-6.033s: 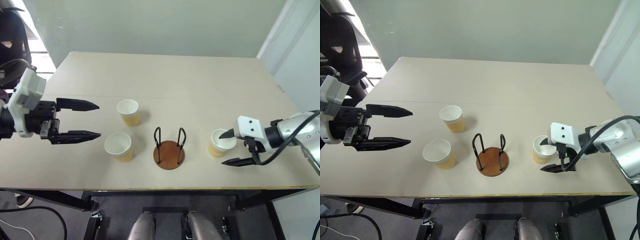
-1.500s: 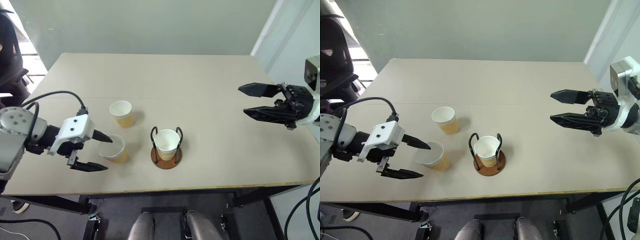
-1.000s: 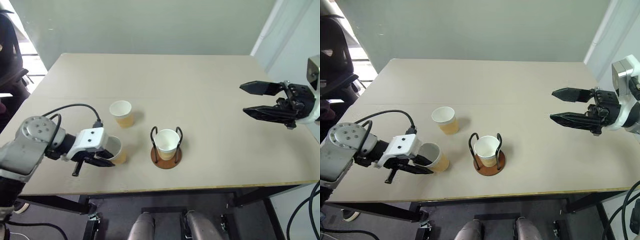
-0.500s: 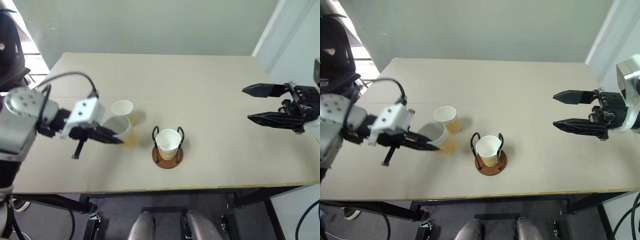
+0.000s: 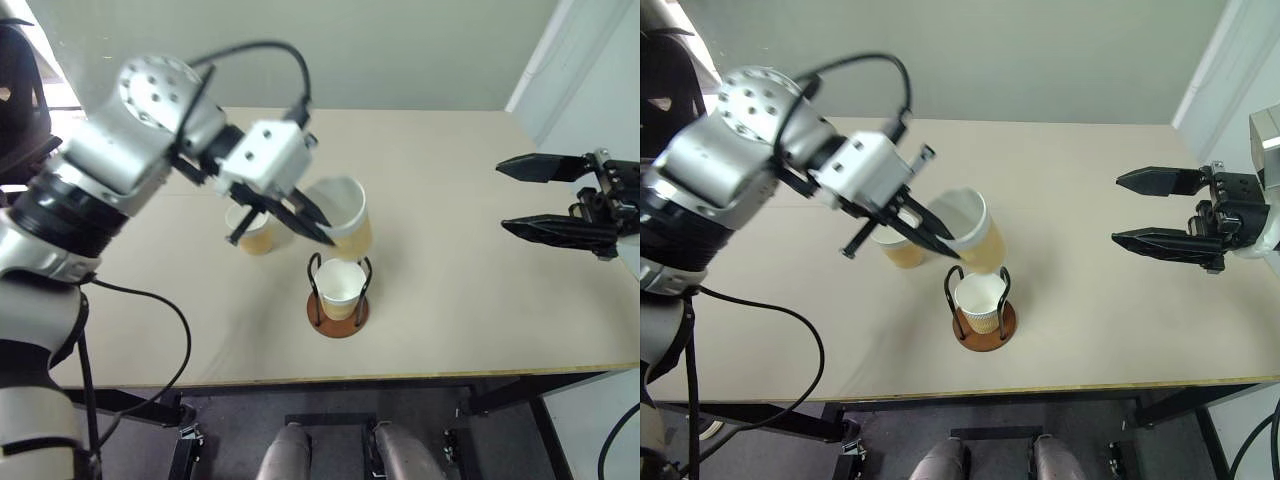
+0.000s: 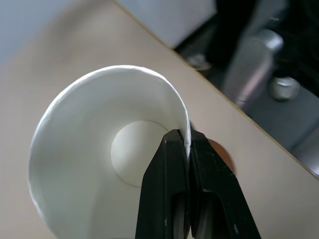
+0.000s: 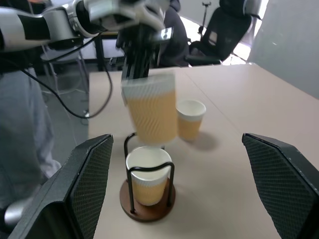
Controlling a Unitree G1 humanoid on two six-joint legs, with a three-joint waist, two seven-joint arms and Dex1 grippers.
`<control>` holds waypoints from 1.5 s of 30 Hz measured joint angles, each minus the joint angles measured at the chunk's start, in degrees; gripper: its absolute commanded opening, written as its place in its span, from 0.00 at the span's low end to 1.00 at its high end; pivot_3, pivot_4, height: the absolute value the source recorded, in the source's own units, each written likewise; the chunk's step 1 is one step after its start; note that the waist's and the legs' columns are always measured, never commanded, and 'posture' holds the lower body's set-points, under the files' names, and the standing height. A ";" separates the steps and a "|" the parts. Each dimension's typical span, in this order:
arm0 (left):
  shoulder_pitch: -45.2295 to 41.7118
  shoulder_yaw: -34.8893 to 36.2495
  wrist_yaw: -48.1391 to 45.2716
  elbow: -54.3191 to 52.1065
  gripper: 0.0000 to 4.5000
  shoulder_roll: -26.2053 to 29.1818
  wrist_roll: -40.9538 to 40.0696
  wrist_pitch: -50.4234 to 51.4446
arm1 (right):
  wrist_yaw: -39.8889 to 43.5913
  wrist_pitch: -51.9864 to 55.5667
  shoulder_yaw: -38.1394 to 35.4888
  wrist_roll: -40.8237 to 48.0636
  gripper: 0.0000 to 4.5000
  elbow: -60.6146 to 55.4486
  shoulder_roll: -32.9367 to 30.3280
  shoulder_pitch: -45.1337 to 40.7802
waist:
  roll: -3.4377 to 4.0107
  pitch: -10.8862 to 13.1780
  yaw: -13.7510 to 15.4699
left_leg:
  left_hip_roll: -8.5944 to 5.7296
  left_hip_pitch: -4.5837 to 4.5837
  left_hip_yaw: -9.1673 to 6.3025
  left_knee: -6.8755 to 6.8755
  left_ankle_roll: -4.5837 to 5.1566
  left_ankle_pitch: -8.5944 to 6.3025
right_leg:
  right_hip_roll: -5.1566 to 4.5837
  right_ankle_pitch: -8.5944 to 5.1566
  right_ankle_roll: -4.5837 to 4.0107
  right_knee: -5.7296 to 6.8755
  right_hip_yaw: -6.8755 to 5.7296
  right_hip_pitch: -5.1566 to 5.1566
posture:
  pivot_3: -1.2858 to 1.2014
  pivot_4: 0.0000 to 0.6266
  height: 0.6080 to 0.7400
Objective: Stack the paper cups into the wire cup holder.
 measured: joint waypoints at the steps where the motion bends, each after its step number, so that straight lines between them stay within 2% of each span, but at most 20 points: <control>1: -0.36 -1.90 0.00 0.70 0.01 -0.17 0.02 -1.28 | -0.26 0.27 -0.89 0.30 0.94 -0.78 -0.20 0.57 | 0.00 0.00 0.04 | 0.02 -0.03 -0.02 0.08 0.01 -0.01 | 0.00 -0.03 0.04 0.00 0.02 0.00 | 0.52 0.24 1.00; 6: -4.70 -9.92 -0.03 5.28 0.01 -1.23 -0.41 -8.32 | -0.28 2.93 -10.40 3.14 0.94 -6.34 -3.44 9.49 | 0.00 0.01 0.52 | -0.05 -0.18 0.07 0.16 0.18 -0.19 | -0.02 -0.10 0.23 -0.54 0.10 0.17 | 0.52 0.24 1.00; 11: -6.91 -14.07 -0.04 8.58 0.01 -3.18 -1.33 -12.47 | 0.83 5.49 -19.36 4.56 0.94 -11.42 -3.87 19.96 | 0.00 0.02 1.03 | -0.13 -0.27 0.28 0.35 0.56 -0.49 | -0.14 -0.08 0.33 -0.88 0.19 0.29 | 0.52 0.24 1.00; 14: -7.20 -16.27 -0.05 9.49 0.01 -3.84 -1.84 -14.00 | 1.49 5.44 -22.00 3.44 0.94 -13.59 -4.13 25.07 | 0.01 0.03 1.05 | -0.06 -0.27 0.46 0.61 0.67 -0.76 | -0.13 -0.06 0.45 -0.88 0.21 0.29 | 0.52 0.24 1.00; 24: -9.69 -20.82 -0.07 9.11 0.01 -3.17 -5.97 -16.15 | 0.58 3.21 -22.47 2.17 0.94 -15.02 -4.49 28.05 | 0.10 0.08 0.95 | -0.05 -0.21 0.62 1.22 0.87 -1.18 | -0.08 -0.08 0.58 -0.84 0.48 0.48 | 0.52 0.24 1.00; 30: -9.72 -23.10 -0.08 10.82 0.01 -5.04 -2.32 -19.60 | -0.32 3.11 -22.72 2.28 0.94 -15.19 -4.77 28.39 | 0.08 0.09 0.97 | -0.13 -0.16 0.81 1.25 0.91 -1.20 | -0.01 -0.10 0.57 -0.84 1.00 0.49 | 0.52 0.24 1.00; 41: -9.64 -22.40 -0.09 13.54 0.01 -8.16 0.42 -21.21 | -2.56 3.17 -24.41 2.37 0.94 -17.21 -4.75 30.88 | 0.08 0.09 0.95 | -0.14 0.00 1.50 1.37 1.21 -1.37 | -0.05 -0.07 0.75 -0.85 1.48 0.50 | 0.52 0.24 1.00; 44: -9.12 -21.86 -0.10 14.31 0.13 -8.66 1.37 -21.15 | -2.91 3.17 -24.57 2.39 0.94 -17.23 -4.74 31.17 | 0.08 0.09 0.91 | -0.13 0.05 1.69 1.37 1.28 -1.41 | -0.05 -0.07 0.77 -0.85 1.54 0.50 | 0.52 0.24 1.00; 45: -8.82 -21.61 -0.10 14.69 0.21 -8.98 1.56 -21.09 | -3.04 3.16 -24.57 2.39 0.94 -17.23 -4.75 31.16 | 0.08 0.09 0.91 | -0.13 0.05 1.70 1.38 1.28 -1.41 | -0.05 -0.07 0.78 -0.86 1.54 0.50 | 0.52 0.24 1.00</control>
